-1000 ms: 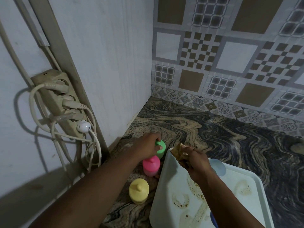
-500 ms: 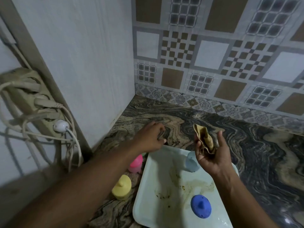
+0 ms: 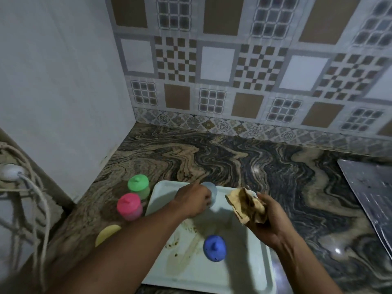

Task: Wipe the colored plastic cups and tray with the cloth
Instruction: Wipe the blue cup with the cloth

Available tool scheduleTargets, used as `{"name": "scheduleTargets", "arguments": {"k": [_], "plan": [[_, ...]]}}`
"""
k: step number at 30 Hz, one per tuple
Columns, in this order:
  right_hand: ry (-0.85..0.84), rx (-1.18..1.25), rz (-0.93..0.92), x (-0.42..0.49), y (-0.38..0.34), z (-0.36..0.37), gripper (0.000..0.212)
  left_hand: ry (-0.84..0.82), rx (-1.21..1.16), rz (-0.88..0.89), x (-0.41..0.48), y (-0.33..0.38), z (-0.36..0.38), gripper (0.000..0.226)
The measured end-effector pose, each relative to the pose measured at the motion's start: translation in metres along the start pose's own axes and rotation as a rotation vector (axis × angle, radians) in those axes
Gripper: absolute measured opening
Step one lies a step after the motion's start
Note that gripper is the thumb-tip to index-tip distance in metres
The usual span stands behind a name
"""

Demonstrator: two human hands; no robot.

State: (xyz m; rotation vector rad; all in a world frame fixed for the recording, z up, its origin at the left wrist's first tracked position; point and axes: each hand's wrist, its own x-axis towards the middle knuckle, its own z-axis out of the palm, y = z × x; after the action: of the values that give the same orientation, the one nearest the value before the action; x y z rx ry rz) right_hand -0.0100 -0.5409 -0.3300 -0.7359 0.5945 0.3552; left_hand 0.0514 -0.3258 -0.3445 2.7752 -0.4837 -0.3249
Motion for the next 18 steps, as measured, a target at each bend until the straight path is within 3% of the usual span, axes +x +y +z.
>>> {"name": "scheduleTargets", "arguments": {"k": [4, 9, 11, 15, 18], "plan": [[-0.116, -0.017, 0.1, -0.011, 0.005, -0.015, 0.068, 0.043, -0.312, -0.058, -0.002, -0.003, -0.003, 0.025], [-0.275, -0.115, 0.139, -0.009, 0.011, -0.024, 0.104, 0.104, -0.527, -0.124, -0.019, 0.005, -0.019, 0.02], [-0.287, -0.202, 0.159, -0.012, 0.009, -0.019, 0.096, 0.132, -0.578, -0.159, -0.025, 0.008, -0.021, 0.02], [-0.171, -0.293, 0.162, -0.011, 0.001, -0.017, 0.038, 0.169, -0.659, -0.213, -0.037, 0.011, -0.019, 0.016], [-0.078, -0.331, 0.044, -0.002, -0.007, -0.023, 0.04, 0.209, -0.669, -0.227, -0.045, 0.013, -0.016, 0.009]]}}
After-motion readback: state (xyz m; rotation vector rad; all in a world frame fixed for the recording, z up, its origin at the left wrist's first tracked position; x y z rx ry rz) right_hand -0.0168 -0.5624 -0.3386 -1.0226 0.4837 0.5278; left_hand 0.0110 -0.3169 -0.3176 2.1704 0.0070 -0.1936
